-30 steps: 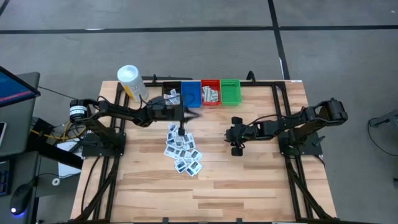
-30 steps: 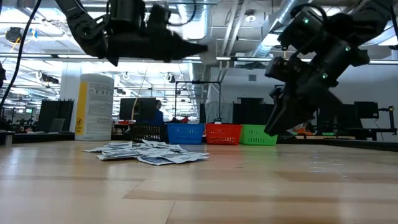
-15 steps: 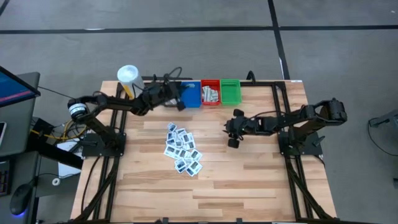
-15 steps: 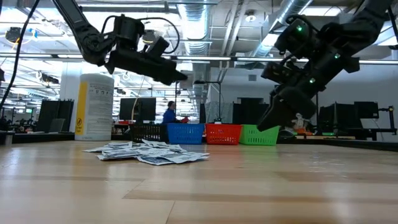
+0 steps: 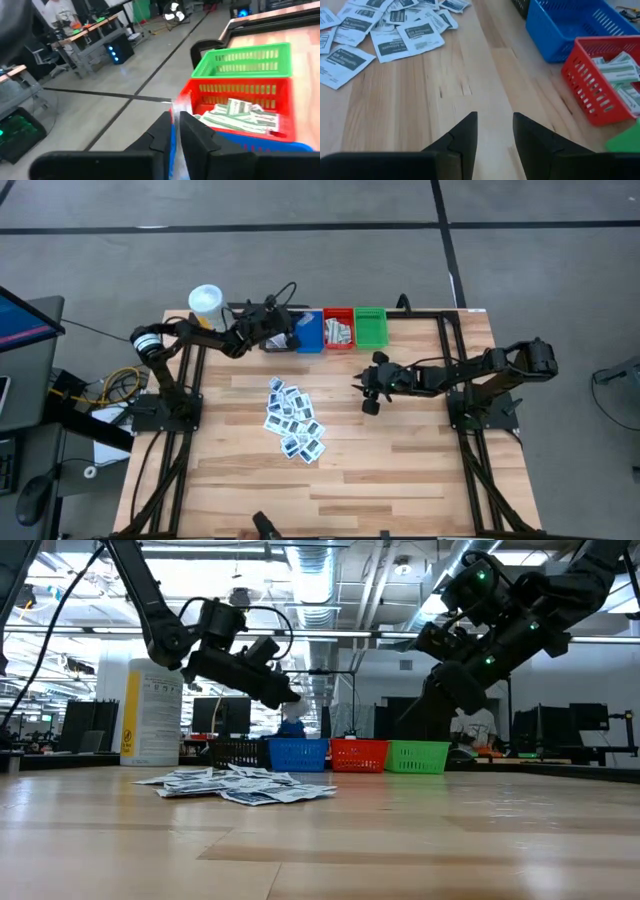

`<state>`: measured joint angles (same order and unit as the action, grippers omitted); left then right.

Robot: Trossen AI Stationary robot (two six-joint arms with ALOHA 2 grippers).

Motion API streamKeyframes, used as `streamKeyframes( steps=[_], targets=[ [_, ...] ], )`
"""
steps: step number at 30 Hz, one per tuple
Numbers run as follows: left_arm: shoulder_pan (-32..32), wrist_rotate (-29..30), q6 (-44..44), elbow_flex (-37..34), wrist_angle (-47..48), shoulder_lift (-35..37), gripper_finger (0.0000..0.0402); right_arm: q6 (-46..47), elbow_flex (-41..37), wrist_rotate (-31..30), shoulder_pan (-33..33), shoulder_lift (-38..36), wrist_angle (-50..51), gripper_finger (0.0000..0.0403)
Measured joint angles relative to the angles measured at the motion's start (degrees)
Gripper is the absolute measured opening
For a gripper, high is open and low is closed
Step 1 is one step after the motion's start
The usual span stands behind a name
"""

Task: Pick & Place First Aid Supplies
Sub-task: Put the gray towelette pack into the blue bin

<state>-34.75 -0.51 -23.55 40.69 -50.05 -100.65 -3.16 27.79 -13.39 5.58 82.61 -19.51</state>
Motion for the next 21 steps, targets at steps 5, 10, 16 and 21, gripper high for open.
streamKeyframes(
  steps=[5,10,16,21],
  targets=[
    [0.0,0.1,0.2,0.0,0.2,-0.1,0.0084,-0.2,0.0,0.0,0.0,0.0,-0.4,0.0118],
    [1.2,0.1,3.1,0.1,1.8,-0.1,0.0117,-0.2,0.0,0.0,0.0,0.0,-0.4,0.0118],
    [4.8,0.1,9.0,-2.0,1.8,0.7,0.0126,0.7,0.0,4.0,-0.7,0.0,-2.3,0.0118],
    [9.6,0.1,10.3,-6.9,1.8,4.9,0.0122,-0.3,0.0,9.1,-2.0,0.0,-5.9,0.0118]
  ],
)
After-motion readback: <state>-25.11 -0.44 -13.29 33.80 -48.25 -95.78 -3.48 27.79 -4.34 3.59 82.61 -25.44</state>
